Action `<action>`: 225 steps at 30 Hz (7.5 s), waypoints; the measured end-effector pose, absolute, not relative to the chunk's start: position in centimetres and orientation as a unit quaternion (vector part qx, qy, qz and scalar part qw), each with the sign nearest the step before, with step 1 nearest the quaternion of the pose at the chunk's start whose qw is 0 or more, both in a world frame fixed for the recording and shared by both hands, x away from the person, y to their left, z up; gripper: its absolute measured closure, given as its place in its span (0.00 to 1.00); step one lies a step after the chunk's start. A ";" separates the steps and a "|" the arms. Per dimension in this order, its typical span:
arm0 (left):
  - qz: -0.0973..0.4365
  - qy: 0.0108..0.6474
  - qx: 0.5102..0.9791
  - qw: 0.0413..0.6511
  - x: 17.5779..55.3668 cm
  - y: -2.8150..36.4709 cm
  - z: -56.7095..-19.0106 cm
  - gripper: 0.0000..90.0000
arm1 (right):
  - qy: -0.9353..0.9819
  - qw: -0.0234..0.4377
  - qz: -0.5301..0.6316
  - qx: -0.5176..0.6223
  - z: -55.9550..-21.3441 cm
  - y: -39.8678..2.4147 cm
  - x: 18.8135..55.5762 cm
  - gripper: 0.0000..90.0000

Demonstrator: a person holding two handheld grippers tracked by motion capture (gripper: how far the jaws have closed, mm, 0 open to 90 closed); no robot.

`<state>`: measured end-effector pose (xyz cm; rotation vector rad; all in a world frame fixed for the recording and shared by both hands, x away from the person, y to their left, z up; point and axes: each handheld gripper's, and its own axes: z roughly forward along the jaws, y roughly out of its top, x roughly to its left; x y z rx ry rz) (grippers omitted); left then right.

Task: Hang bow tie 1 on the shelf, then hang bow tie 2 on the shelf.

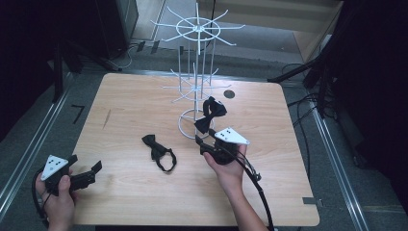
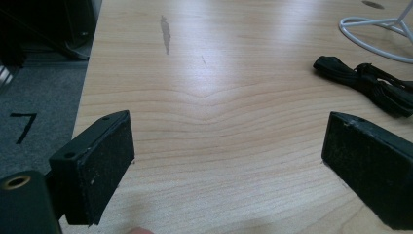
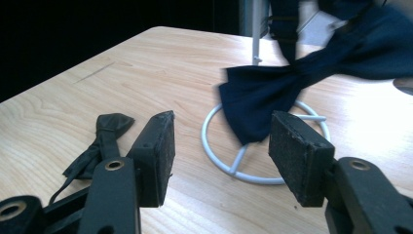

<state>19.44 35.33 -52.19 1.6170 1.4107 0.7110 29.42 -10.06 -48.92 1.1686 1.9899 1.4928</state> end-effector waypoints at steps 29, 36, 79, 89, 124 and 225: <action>0.287 0.563 0.645 0.430 19.4 35.3 -52.2 0.06 | 0.728 0.162 0.537 0.394 -50.1 -5.7 28.5 0.50; 0.285 0.564 0.648 0.426 19.5 35.3 -52.2 0.06 | 0.733 0.151 0.537 0.390 -50.4 -4.5 28.3 0.51; 0.282 0.563 0.648 0.427 19.5 35.4 -52.2 0.06 | 0.799 0.101 0.433 0.405 -54.1 -1.1 28.6 0.88; 0.281 0.564 0.649 0.427 19.5 35.4 -52.2 0.06 | 0.795 0.117 0.438 0.403 -54.1 -1.5 28.3 1.00; 0.281 0.564 0.649 0.427 19.5 35.3 -52.2 0.06 | 0.733 0.208 0.527 0.375 -49.5 -4.8 27.3 1.00; 0.281 0.564 0.649 0.426 19.5 35.3 -52.2 0.06 | 0.668 0.289 0.594 0.343 -40.7 -9.4 26.3 1.00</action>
